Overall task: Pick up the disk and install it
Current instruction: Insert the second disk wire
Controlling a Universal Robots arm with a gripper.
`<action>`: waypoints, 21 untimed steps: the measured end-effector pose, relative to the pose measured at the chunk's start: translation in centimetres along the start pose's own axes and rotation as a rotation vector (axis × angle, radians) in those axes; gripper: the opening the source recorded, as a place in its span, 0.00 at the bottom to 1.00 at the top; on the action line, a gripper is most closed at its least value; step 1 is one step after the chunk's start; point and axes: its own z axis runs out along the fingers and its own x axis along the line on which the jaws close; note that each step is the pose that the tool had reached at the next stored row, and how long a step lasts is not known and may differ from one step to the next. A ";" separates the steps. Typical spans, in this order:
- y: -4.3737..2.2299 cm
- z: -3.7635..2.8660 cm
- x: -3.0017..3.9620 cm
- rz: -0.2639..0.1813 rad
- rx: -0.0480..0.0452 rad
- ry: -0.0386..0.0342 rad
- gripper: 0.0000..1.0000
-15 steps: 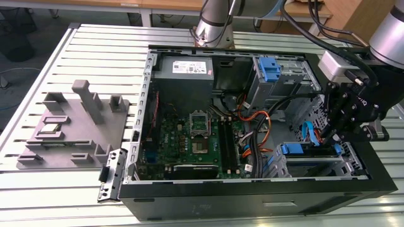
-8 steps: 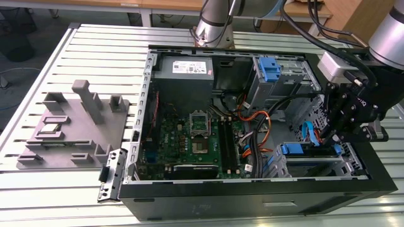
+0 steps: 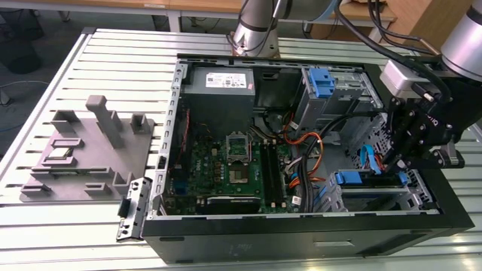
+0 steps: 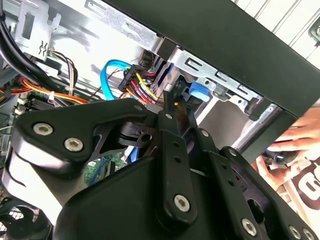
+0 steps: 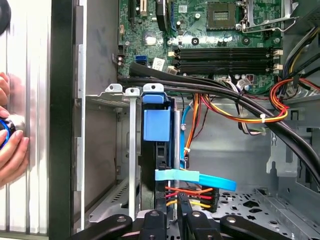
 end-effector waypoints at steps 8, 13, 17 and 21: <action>0.00 -0.83 0.09 0.000 0.0000 -0.0003 0.24; 0.00 -0.86 0.09 0.000 0.0000 0.0001 0.24; 0.29 -0.82 0.08 0.000 0.0000 0.0004 0.24; 0.83 -0.77 0.10 0.000 0.0000 0.0000 0.24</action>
